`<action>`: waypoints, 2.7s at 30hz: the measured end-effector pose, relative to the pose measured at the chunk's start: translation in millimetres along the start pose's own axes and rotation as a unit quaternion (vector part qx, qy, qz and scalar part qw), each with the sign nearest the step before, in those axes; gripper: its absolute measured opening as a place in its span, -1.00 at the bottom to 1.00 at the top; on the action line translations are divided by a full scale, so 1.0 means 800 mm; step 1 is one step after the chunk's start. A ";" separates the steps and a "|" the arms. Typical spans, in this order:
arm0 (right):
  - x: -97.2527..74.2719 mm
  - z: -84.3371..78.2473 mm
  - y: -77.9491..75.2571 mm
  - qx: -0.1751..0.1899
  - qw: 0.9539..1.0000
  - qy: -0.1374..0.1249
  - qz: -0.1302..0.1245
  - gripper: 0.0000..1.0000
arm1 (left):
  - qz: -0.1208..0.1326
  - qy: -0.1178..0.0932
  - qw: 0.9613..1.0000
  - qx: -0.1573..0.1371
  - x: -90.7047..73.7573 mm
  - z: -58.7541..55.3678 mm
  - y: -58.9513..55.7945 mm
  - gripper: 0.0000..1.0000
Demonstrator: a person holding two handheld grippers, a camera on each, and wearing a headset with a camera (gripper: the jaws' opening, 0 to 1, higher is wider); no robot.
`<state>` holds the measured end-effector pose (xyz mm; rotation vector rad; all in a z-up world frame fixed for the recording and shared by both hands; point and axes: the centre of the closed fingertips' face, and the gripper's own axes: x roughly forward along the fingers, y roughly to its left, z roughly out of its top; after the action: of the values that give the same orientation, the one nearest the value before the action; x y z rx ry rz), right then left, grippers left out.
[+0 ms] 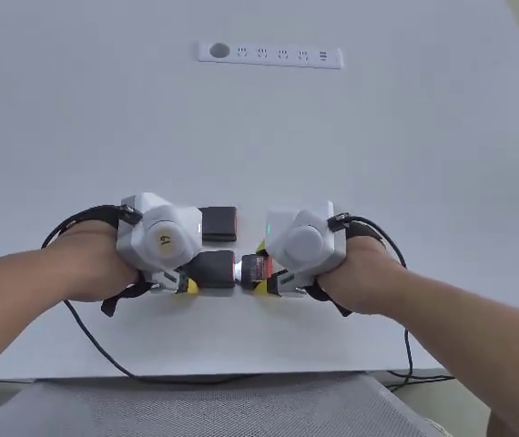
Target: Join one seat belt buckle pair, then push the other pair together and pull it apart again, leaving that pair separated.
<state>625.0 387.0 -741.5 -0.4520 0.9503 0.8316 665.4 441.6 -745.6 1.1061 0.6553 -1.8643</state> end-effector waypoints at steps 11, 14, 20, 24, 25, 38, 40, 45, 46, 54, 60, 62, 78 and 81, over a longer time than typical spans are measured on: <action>0.001 -0.001 0.000 0.002 1.000 -0.001 -0.004 -0.37 | 0.002 0.010 1.000 -0.008 0.001 0.001 0.000 -0.37; 0.001 0.000 0.000 -0.002 1.000 0.000 -0.004 -0.36 | 0.003 0.010 1.000 -0.009 0.001 0.001 0.000 -0.36; 0.001 0.000 0.000 -0.006 1.000 -0.002 -0.002 -0.35 | 0.003 0.009 1.000 -0.009 0.001 0.000 0.001 -0.34; 0.001 0.001 0.000 -0.008 1.000 -0.008 -0.002 -0.35 | 0.002 0.010 1.000 -0.011 0.001 0.001 0.000 -0.33; 0.000 0.001 0.000 -0.006 1.000 -0.009 -0.002 -0.35 | 0.003 0.009 1.000 -0.013 0.001 0.001 0.000 -0.33; -0.020 0.018 0.003 0.006 0.999 -0.036 -0.016 -0.37 | 0.014 -0.026 0.999 -0.036 -0.026 0.017 -0.001 -0.23; -0.025 0.020 0.003 0.005 0.999 -0.039 -0.019 -0.37 | 0.018 -0.031 0.999 -0.033 -0.028 0.020 0.001 -0.22; -0.039 0.027 -0.002 0.001 0.999 -0.044 -0.026 -0.37 | 0.021 -0.048 0.998 -0.034 -0.040 0.031 0.004 -0.21; -0.042 0.028 -0.004 0.001 0.999 -0.045 -0.029 -0.37 | 0.022 -0.050 0.998 -0.034 -0.041 0.033 0.005 -0.20; -0.058 0.019 -0.022 -0.004 0.998 -0.041 -0.043 -0.35 | 0.042 -0.057 0.997 -0.027 -0.050 0.044 0.030 -0.14; -0.067 -0.001 -0.039 0.003 0.998 -0.027 -0.052 -0.35 | 0.047 -0.059 0.997 -0.025 -0.049 0.048 0.052 -0.11; -0.070 -0.010 -0.046 0.007 0.998 -0.023 -0.055 -0.35 | 0.048 -0.058 0.997 -0.024 -0.048 0.049 0.057 -0.11; -0.097 -0.091 -0.090 0.032 0.996 0.020 -0.078 -0.37 | 0.049 -0.037 0.998 -0.006 -0.036 0.039 0.087 -0.12; -0.099 -0.103 -0.093 0.025 0.996 0.035 -0.078 -0.36 | 0.042 -0.033 0.999 -0.002 -0.032 0.038 0.088 -0.13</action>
<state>615.3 252.8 -717.8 -0.5087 0.9853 0.6528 719.3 393.4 -710.2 1.0505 0.5658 -1.8191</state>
